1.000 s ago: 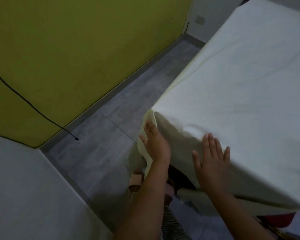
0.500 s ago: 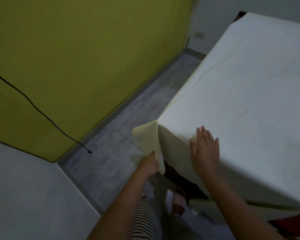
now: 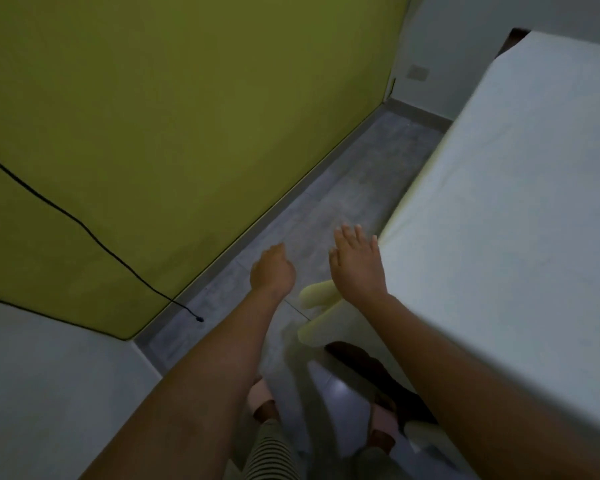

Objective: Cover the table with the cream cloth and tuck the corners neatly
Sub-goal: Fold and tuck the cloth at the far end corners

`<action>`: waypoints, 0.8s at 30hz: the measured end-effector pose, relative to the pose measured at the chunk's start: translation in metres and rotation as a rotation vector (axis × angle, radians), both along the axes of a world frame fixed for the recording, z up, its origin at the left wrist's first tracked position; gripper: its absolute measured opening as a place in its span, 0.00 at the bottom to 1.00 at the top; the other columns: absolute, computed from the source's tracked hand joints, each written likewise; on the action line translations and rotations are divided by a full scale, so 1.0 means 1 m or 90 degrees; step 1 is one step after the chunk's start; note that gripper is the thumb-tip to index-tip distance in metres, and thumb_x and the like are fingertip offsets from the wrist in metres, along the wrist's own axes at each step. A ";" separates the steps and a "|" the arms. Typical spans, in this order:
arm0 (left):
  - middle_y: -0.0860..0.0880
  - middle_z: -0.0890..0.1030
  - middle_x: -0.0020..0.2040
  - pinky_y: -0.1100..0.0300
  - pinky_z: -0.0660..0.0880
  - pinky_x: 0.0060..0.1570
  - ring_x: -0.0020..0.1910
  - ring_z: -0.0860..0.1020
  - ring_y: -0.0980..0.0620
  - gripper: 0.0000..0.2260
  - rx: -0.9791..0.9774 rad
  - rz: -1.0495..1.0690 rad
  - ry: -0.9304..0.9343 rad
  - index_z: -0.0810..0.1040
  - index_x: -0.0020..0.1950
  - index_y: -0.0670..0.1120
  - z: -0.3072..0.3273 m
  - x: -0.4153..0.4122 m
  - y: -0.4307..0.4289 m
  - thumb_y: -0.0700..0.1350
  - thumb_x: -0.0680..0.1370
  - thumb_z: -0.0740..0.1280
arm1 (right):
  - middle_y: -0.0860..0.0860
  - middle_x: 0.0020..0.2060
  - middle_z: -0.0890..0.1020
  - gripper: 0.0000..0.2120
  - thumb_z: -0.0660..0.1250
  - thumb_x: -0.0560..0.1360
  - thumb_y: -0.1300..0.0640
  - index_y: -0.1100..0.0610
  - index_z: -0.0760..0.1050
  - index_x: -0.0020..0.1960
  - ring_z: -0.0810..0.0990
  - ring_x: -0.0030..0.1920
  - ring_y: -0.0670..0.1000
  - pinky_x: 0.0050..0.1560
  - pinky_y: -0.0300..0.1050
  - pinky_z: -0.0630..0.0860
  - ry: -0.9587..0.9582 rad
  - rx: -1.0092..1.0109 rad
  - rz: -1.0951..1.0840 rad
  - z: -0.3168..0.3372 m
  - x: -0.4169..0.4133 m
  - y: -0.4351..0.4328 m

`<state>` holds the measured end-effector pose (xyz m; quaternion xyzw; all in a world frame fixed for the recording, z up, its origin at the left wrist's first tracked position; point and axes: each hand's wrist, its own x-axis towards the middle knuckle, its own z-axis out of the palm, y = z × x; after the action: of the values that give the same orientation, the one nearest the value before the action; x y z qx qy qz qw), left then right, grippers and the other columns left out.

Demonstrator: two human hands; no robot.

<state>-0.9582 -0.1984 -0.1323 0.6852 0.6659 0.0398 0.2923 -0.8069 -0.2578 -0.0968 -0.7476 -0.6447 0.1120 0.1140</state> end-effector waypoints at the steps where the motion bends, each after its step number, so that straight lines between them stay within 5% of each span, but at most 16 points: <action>1: 0.43 0.64 0.75 0.50 0.62 0.70 0.72 0.64 0.44 0.22 -0.010 -0.010 0.005 0.60 0.76 0.45 -0.005 -0.007 0.005 0.43 0.81 0.53 | 0.55 0.76 0.58 0.23 0.49 0.82 0.55 0.58 0.56 0.76 0.51 0.76 0.56 0.74 0.59 0.45 -0.030 -0.028 0.018 -0.004 -0.004 0.009; 10: 0.43 0.63 0.75 0.51 0.60 0.71 0.73 0.62 0.45 0.22 -0.049 -0.134 0.067 0.60 0.75 0.43 -0.028 -0.043 0.030 0.42 0.81 0.54 | 0.55 0.76 0.56 0.26 0.53 0.79 0.57 0.59 0.54 0.76 0.47 0.77 0.57 0.73 0.65 0.39 -0.203 -0.241 0.044 -0.015 -0.013 0.029; 16: 0.42 0.79 0.60 0.54 0.72 0.55 0.59 0.76 0.41 0.14 -0.089 -0.322 0.013 0.76 0.62 0.46 -0.022 -0.001 -0.005 0.45 0.79 0.59 | 0.55 0.77 0.49 0.26 0.50 0.82 0.55 0.57 0.49 0.77 0.42 0.77 0.56 0.73 0.60 0.36 -0.189 -0.225 -0.084 -0.005 0.005 0.007; 21: 0.45 0.80 0.58 0.55 0.73 0.55 0.57 0.77 0.45 0.13 -0.096 -0.325 -0.107 0.77 0.62 0.47 -0.035 0.041 -0.029 0.45 0.79 0.60 | 0.52 0.77 0.48 0.25 0.43 0.83 0.49 0.55 0.49 0.77 0.42 0.77 0.54 0.75 0.55 0.42 -0.127 -0.246 -0.074 -0.007 0.035 -0.012; 24: 0.44 0.78 0.60 0.56 0.75 0.50 0.58 0.75 0.45 0.15 -0.105 -0.181 -0.210 0.75 0.65 0.43 -0.034 0.062 -0.040 0.42 0.79 0.62 | 0.51 0.77 0.49 0.25 0.42 0.82 0.46 0.54 0.50 0.77 0.43 0.77 0.52 0.75 0.53 0.43 -0.097 -0.239 -0.050 -0.008 0.046 -0.015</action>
<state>-0.8963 -0.2382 -0.1659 0.7301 0.5066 0.0550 0.4553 -0.7610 -0.2731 -0.1051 -0.7864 -0.5898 0.1687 -0.0725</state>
